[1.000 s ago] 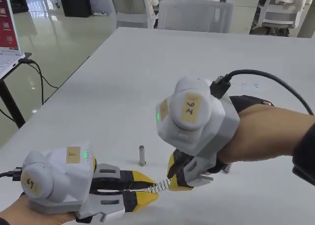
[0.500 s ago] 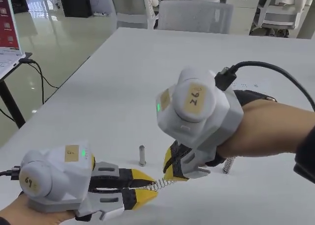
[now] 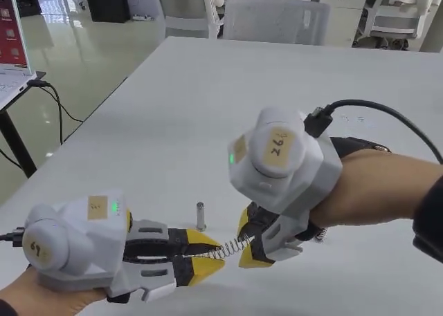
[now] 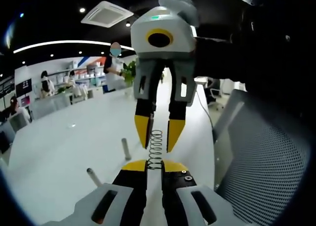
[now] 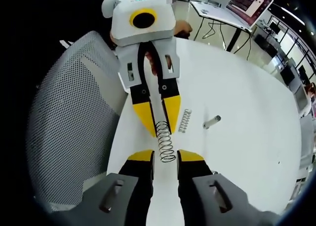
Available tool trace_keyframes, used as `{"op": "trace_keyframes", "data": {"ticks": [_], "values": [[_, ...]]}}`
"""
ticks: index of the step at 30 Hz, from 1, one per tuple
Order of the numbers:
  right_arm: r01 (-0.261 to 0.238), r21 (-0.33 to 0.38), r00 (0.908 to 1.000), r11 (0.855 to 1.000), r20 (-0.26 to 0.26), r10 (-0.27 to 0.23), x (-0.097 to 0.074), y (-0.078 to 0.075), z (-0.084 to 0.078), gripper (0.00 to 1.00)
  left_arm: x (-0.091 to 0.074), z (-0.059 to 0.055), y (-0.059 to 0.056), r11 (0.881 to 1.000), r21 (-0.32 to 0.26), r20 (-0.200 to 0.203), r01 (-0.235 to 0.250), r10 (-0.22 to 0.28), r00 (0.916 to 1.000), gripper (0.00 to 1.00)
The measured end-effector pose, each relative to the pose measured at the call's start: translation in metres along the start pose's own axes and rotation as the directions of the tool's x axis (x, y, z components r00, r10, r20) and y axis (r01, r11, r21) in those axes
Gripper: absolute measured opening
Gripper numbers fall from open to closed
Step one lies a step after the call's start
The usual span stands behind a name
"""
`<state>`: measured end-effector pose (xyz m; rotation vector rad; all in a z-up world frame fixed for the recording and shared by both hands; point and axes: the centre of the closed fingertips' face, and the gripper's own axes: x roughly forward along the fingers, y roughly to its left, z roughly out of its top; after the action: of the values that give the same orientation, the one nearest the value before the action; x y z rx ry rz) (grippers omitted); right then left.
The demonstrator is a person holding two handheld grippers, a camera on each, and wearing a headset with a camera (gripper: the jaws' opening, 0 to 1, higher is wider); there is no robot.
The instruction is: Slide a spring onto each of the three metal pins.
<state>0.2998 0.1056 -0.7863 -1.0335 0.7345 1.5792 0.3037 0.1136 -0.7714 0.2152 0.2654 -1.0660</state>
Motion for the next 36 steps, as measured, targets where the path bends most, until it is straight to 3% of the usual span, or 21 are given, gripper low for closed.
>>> {"op": "trace_keyframes", "data": {"ticks": [3, 11, 22, 36], "values": [[0.011, -0.001, 0.9999, 1.000, 0.003, -0.011, -0.002, -0.002, 0.000, 0.09, 0.001, 0.000, -0.001, 1.000, -0.001, -0.001, 0.001, -0.001, 1.0000, 0.02], [0.020, -0.013, 0.9991, 1.000, 0.039, -0.019, -0.011, 0.001, 0.015, 0.09, 0.001, 0.000, 0.000, 1.000, -0.005, -0.003, 0.001, -0.001, 1.0000, 0.02], [0.005, -0.043, 0.9979, 0.999, 0.065, -0.003, -0.008, 0.006, 0.033, 0.08, 0.001, -0.002, -0.002, 1.000, -0.002, -0.015, 0.002, -0.002, 0.9999, 0.02], [-0.011, -0.024, 0.9979, 1.000, 0.064, 0.012, -0.003, 0.005, 0.033, 0.08, 0.002, -0.002, -0.003, 1.000, -0.008, -0.016, 0.003, -0.003, 0.9999, 0.02]]}}
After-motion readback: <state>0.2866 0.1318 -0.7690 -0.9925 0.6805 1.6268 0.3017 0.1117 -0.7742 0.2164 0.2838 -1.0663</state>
